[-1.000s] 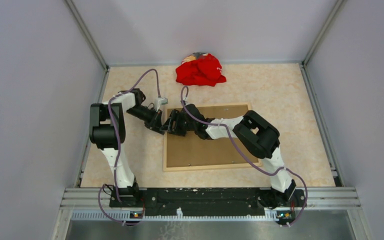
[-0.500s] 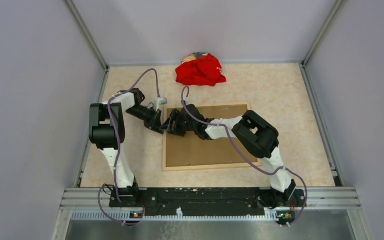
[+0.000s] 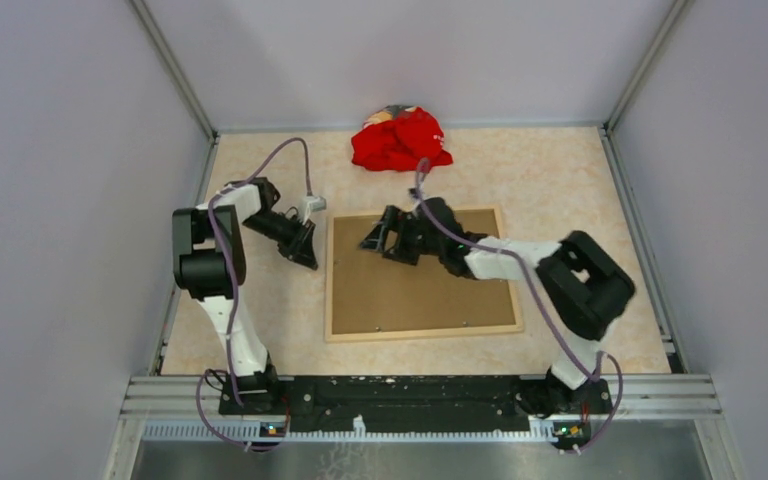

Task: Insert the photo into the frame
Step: Install the photo frame at the center of the board, then adjust the photo frame at the center of the board.

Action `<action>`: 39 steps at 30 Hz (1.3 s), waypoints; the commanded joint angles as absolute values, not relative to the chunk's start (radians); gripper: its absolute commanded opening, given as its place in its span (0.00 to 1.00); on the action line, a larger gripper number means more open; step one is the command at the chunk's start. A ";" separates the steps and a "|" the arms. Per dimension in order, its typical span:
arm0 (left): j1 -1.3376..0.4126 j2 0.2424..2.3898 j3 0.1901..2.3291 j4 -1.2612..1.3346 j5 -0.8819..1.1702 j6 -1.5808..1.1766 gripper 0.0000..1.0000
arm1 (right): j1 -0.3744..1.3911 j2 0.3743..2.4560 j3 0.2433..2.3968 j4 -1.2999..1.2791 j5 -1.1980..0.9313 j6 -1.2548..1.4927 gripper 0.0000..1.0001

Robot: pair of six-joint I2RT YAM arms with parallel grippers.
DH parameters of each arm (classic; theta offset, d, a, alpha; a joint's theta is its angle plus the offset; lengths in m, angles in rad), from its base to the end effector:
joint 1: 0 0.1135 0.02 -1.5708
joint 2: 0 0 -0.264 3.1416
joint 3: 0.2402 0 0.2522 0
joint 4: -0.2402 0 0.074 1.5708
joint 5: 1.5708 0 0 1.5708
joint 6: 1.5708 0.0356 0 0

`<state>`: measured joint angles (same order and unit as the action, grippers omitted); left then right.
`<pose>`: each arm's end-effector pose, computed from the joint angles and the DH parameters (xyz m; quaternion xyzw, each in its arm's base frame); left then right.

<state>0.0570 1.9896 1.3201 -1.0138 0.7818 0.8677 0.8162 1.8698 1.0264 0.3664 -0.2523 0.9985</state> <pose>0.3464 -0.0054 0.1511 0.3443 0.8567 -0.3637 0.1232 0.2688 0.2988 0.1729 0.0120 0.8498 0.4727 0.2331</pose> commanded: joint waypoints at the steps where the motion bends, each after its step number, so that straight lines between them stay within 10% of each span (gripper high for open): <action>1: 0.053 1.916 1.284 -1.008 0.731 0.949 0.30 | 0.616 1.567 0.889 0.197 -0.202 0.889 0.91; 15: -0.214 1.786 1.018 -0.793 0.452 0.912 0.34 | 0.106 1.454 0.795 -0.069 0.012 0.689 0.99; 26: -0.230 1.741 0.965 -0.810 0.432 0.947 0.34 | 0.158 1.795 0.949 0.066 -0.202 0.722 0.99; 39: -0.446 1.777 0.971 -0.817 0.512 0.865 0.41 | 0.550 2.230 1.672 -0.190 -0.249 0.694 0.99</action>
<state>-0.3523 1.7142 0.9920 -1.0084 0.3832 0.8585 0.3676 2.1677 1.5352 -0.0307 -0.0204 0.6262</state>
